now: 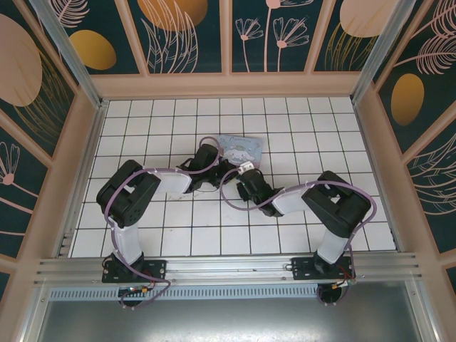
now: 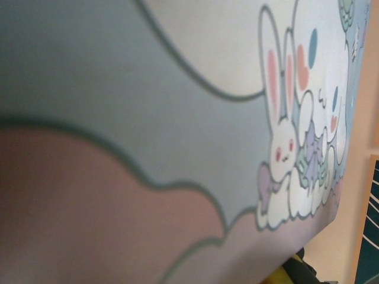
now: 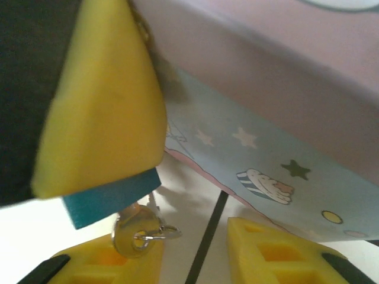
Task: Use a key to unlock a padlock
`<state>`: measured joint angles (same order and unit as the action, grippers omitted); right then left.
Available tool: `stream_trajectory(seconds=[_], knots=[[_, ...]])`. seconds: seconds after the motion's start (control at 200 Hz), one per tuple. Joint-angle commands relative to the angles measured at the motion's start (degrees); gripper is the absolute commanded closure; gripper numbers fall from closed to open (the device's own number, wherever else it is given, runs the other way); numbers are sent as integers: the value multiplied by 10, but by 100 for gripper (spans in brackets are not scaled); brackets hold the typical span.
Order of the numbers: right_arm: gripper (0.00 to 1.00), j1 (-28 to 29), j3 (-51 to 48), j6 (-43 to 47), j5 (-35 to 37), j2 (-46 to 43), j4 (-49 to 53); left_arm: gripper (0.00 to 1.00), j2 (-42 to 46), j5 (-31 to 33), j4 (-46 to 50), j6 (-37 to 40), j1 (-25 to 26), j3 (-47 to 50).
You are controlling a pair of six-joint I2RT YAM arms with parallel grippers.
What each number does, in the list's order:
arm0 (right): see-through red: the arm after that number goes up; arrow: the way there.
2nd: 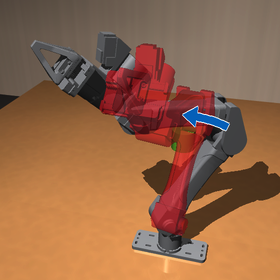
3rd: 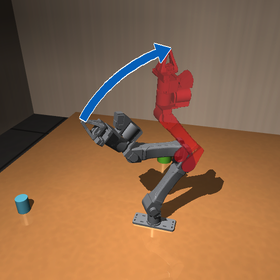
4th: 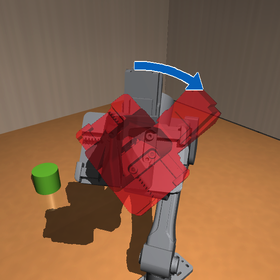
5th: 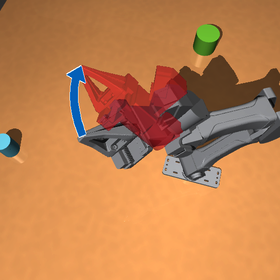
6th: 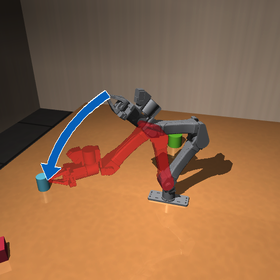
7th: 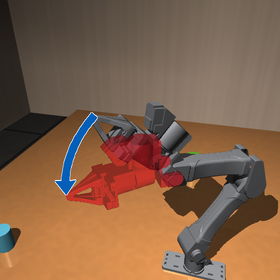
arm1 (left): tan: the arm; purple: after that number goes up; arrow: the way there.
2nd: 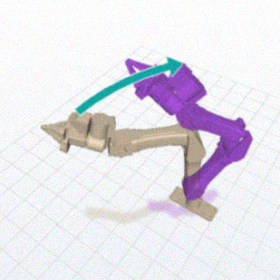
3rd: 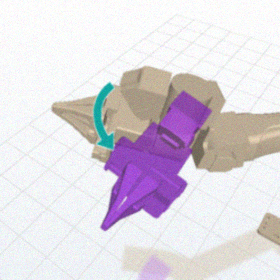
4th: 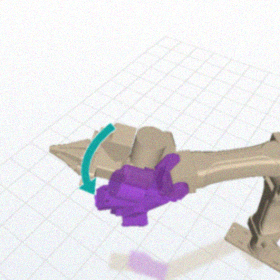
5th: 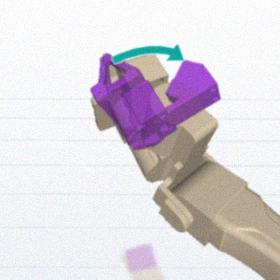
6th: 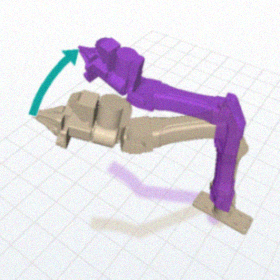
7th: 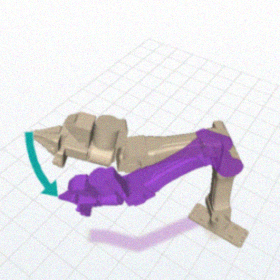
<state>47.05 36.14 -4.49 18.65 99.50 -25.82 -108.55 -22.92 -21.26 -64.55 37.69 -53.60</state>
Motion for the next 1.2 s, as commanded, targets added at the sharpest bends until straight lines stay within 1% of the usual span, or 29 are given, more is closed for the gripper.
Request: stream_trajectory(seconds=[0.0,0.085,0.23,0.275,0.405,0.515,0.646,0.681,0.751,0.871,0.906,0.966,0.991,1.071,1.176,1.196], knots=[[70,-10,33,2,23,14,-16,100,1,-33,21,-8,5,-3],[76,-18,36,-9,0,5,-19,100,1,-33,20,-8,6,1],[90,-30,39,-24,-79,-28,-21,100,1,-33,17,-8,6,10],[94,-37,38,-32,-121,-38,-23,100,1,-33,15,-8,6,13],[100,-65,38,-69,-259,-54,-27,100,2,-32,9,-8,6,23],[100,-97,33,-129,-396,-47,-63,100,3,-32,1,-10,6,31],[100,-130,8,-212,-495,-25,-145,100,6,-31,-4,-11,6,40],[100,-135,1,-229,-509,-20,-164,100,7,-31,-4,-10,6,42],[100,-140,-10,-247,-512,-16,-183,100,9,-29,-5,-9,6,44],[100,-140,-20,-245,-498,-22,-173,100,11,-29,-5,-9,5,46],[93,-140,-24,-243,-492,-25,-166,100,11,-29,-5,-9,5,46],[74,-140,-30,-235,-481,-36,-147,100,10,-27,-5,-9,6,46],[69,-140,-33,-231,-475,-42,-136,100,10,-28,-5,-10,6,45],[62,-141,-56,-224,-461,-69,-120,100,10,-27,-4,-10,5,44],[60,-152,-99,-238,-449,-112,-123,100,10,-27,-4,-11,6,45],[58,-153,-106,-243,-446,-121,-124,100,10,-28,-3,-10,6,45]])
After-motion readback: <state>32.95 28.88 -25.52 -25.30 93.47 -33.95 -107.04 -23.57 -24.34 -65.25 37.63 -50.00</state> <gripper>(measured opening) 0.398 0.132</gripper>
